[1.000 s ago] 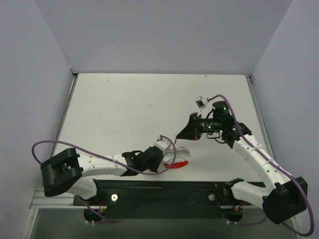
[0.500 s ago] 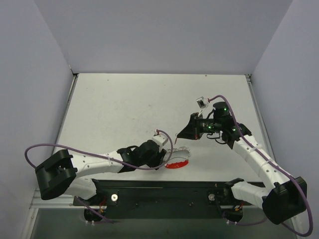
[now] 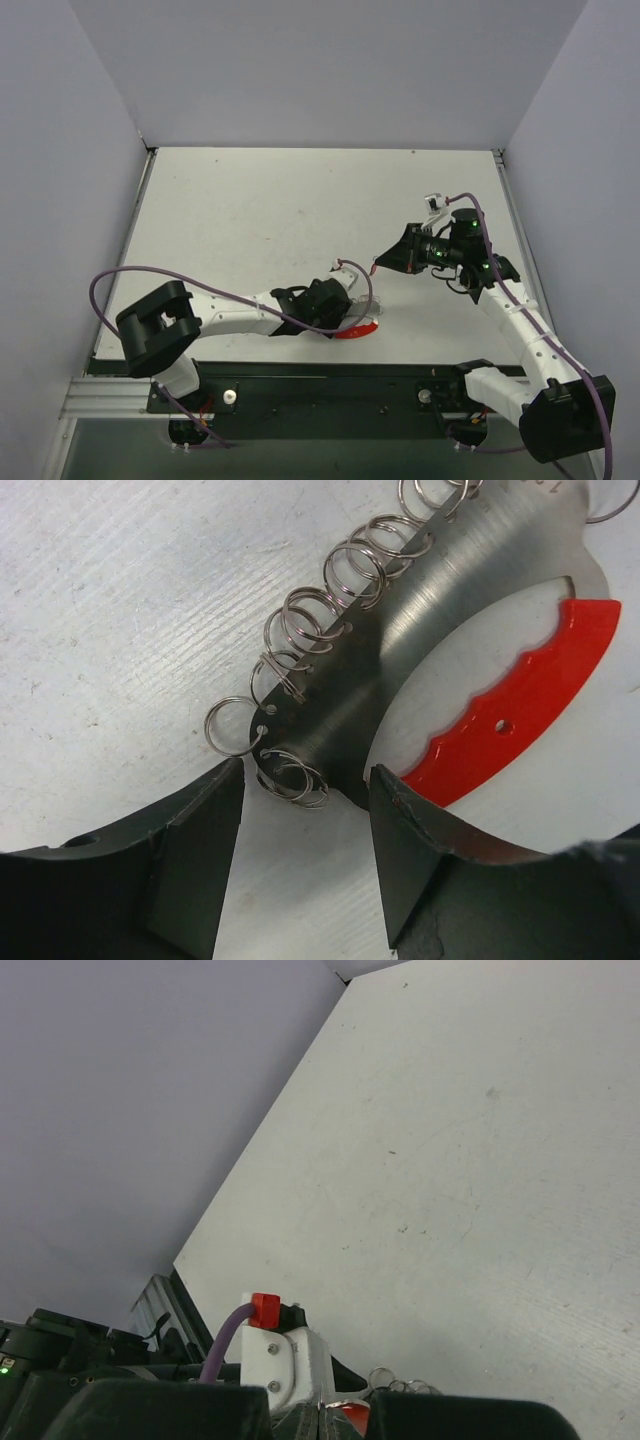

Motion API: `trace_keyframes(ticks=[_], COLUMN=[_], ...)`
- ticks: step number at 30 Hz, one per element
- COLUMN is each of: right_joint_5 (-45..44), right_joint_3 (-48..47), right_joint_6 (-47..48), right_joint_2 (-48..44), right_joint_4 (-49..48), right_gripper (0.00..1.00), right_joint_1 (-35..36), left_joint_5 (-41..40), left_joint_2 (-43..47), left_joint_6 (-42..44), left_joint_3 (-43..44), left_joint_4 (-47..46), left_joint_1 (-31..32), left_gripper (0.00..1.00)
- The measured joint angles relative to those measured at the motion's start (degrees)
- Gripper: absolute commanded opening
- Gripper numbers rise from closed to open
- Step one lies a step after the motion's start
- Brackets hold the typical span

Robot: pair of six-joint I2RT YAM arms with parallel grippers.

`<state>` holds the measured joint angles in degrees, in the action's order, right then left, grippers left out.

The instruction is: Put the keys on the keyring

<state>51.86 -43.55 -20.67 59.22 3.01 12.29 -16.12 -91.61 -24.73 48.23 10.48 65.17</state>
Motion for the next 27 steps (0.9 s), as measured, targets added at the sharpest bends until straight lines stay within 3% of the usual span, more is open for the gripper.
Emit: trace_keyframes(ticks=[14,18,27], right_joint_5=[0.07,0.22,0.87], right_joint_3=[0.07,0.09,1.09], right_joint_6=[-0.55,-0.57,-1.33], right_joint_2=[0.00,0.00,0.00], right_joint_4=[-0.31,-0.33,-2.12], right_gripper=[0.00,0.00,0.00], right_joint_1=[-0.33,-0.33,-0.33], left_joint_5=[-1.27,-1.22,-1.25], left_joint_2=[-1.25,0.55,2.47], left_joint_6=[-0.63,-0.42,0.57], left_joint_3=[0.83,0.28,0.11], left_joint_4=[0.92,0.92,0.09], left_joint_1=[0.15,0.13,-1.07], left_gripper=[0.32,0.00,0.00])
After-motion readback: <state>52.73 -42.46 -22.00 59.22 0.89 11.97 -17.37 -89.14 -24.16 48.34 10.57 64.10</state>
